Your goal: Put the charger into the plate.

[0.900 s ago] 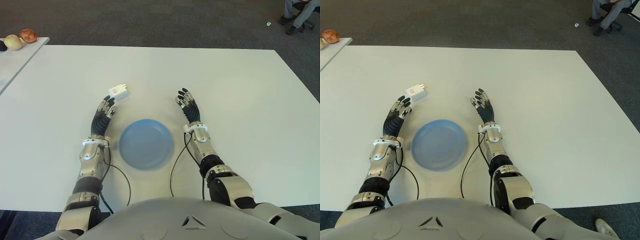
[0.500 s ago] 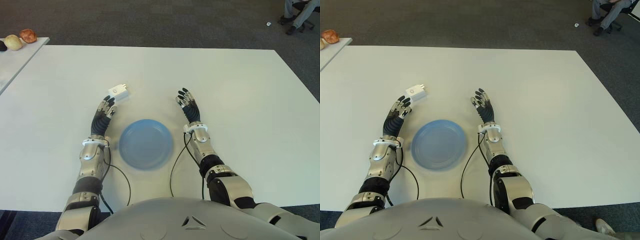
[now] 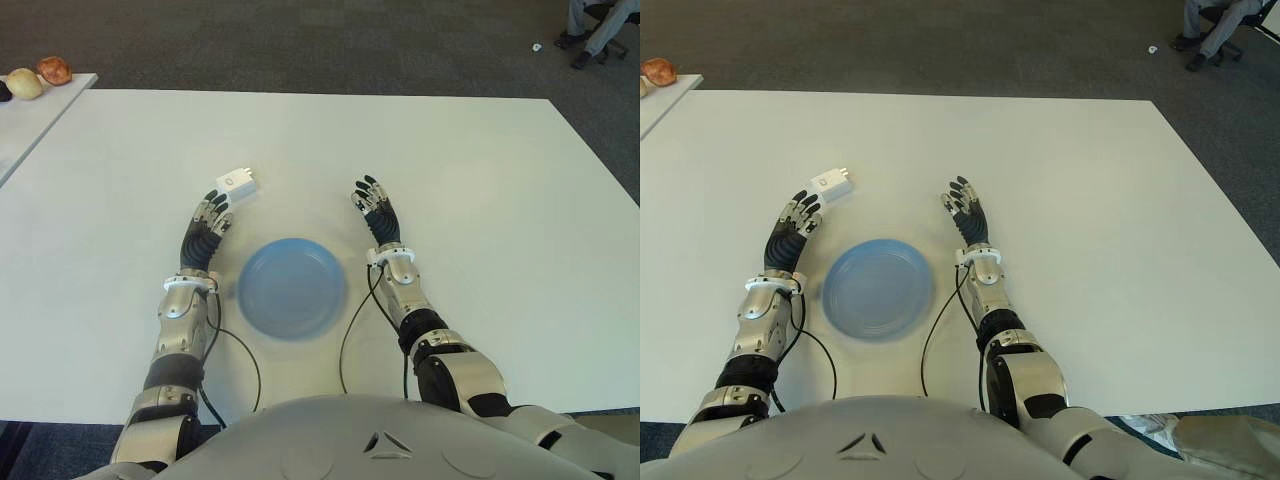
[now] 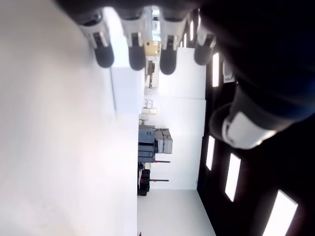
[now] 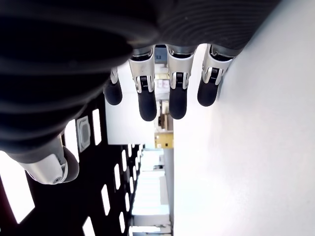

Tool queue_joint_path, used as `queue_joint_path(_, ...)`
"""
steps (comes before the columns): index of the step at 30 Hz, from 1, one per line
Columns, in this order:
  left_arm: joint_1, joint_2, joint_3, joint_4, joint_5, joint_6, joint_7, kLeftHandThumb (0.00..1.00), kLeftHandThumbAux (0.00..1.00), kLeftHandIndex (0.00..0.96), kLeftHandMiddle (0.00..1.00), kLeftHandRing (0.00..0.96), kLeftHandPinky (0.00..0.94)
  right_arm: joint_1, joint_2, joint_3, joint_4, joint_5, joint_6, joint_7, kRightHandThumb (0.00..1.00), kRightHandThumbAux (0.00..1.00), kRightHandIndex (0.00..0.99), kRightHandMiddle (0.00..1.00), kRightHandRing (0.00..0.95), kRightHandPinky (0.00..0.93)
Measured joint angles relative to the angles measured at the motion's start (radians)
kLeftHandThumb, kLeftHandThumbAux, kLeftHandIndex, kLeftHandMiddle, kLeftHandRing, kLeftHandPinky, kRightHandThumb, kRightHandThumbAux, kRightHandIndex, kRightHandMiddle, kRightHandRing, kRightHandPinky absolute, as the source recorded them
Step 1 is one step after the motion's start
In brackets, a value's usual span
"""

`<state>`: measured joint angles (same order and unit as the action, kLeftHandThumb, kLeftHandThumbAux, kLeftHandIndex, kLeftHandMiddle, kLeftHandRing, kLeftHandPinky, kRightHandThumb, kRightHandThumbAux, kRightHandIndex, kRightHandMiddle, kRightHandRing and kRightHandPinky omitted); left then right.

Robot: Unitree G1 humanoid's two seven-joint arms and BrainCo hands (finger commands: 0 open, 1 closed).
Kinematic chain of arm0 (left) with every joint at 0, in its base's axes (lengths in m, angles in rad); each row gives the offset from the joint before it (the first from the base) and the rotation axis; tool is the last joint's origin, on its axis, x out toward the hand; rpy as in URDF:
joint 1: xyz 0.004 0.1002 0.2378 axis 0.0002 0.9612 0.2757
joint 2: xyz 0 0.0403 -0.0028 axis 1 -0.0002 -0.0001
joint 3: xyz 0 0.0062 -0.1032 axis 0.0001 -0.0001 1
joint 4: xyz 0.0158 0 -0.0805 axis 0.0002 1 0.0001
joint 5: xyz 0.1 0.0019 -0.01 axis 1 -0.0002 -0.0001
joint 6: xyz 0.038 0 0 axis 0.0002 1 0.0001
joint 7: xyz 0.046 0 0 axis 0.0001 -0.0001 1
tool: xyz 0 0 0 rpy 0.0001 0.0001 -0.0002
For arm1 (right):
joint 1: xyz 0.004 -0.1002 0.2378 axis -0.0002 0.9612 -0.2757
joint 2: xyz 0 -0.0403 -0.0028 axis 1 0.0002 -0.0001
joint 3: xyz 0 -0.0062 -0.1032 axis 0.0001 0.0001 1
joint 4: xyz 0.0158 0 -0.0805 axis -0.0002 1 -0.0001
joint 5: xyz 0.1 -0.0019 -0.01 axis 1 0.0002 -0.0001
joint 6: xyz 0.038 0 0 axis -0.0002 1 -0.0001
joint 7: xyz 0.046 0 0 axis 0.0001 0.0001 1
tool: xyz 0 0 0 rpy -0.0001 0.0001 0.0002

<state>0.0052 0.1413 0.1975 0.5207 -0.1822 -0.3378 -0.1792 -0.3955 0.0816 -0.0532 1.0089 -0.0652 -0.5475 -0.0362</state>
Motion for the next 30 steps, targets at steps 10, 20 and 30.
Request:
queue_joint_path(10,0.092,0.006,0.082,-0.317,-0.027,0.276,0.131,0.145,0.696,0.063,0.132,0.129,0.16,0.001,0.0,-0.006,-0.001,0.007,0.0,0.009,0.0,0.549,0.088,0.179,0.143,0.124)
queue_joint_path(20,-0.031,0.053,0.141,-0.346,-0.034,0.392,0.183,0.168,0.666,0.072,0.155,0.15,0.168,-0.003,0.003,-0.007,0.001,0.011,0.0,0.011,0.0,0.522,0.085,0.176,0.137,0.098)
queue_joint_path(30,-0.162,0.118,0.134,-0.25,-0.014,0.414,0.168,0.131,0.625,0.054,0.156,0.141,0.121,-0.007,0.006,-0.007,0.006,0.012,0.0,0.014,0.0,0.505,0.085,0.173,0.128,0.082)
